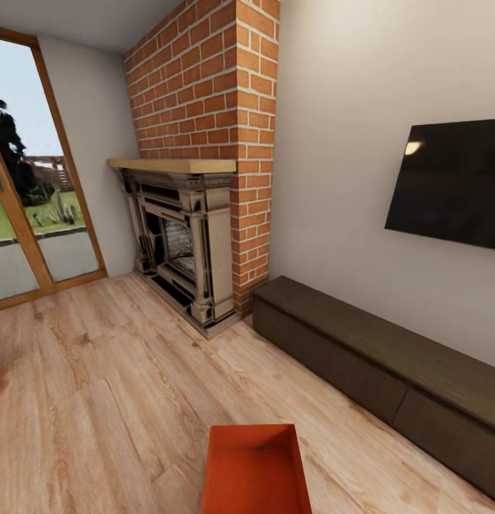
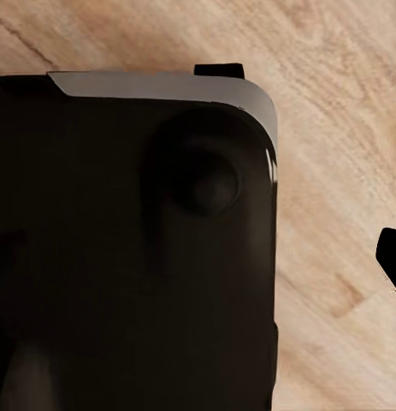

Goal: Move the two storage containers from the living room to the garage. In the garage, place one container on the floor and stack the other container on top of it (either order is fine).

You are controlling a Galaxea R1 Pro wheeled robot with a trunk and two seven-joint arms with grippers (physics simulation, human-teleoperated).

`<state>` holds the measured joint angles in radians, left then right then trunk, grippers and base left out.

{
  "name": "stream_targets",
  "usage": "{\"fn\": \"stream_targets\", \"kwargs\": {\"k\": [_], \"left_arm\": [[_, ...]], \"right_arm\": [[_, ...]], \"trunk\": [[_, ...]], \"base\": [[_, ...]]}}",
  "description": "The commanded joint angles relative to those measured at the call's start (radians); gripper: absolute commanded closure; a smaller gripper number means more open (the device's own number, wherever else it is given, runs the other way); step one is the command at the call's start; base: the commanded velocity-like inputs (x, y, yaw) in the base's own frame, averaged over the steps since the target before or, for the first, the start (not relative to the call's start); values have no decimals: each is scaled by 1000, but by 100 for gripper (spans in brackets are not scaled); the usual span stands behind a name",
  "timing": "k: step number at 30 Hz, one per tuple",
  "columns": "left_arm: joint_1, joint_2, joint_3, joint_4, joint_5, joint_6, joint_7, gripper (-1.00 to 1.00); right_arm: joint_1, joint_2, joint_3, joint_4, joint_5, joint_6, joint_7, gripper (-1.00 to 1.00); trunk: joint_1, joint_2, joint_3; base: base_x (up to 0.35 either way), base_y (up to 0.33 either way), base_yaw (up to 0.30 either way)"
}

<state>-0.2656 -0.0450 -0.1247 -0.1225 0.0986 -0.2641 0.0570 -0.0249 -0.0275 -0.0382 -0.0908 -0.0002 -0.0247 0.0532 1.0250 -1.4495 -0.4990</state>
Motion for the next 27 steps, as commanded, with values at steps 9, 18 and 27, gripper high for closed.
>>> {"fn": "stream_targets", "kwargs": {"k": [9, 18, 27], "left_arm": [[-2, 1, -8, -2, 10, 45, -10, -100], [-8, -3, -7, -10, 12, 129, -6, -100], [-12, -18, -7, -11, 12, 141, 4, -100]], "right_arm": [[-14, 1, -5, -196, 0, 122, -2, -100], [-13, 1, -7, -435, 2, 367, -3, -100], [-63, -3, -5, -525, 7, 487, -6, -100]], "trunk": [[0, 0, -1], [0, 0, -1], [0, 0, -1]], "base": [[8, 3, 0], [0, 0, 0], [34, 0, 0]]}}
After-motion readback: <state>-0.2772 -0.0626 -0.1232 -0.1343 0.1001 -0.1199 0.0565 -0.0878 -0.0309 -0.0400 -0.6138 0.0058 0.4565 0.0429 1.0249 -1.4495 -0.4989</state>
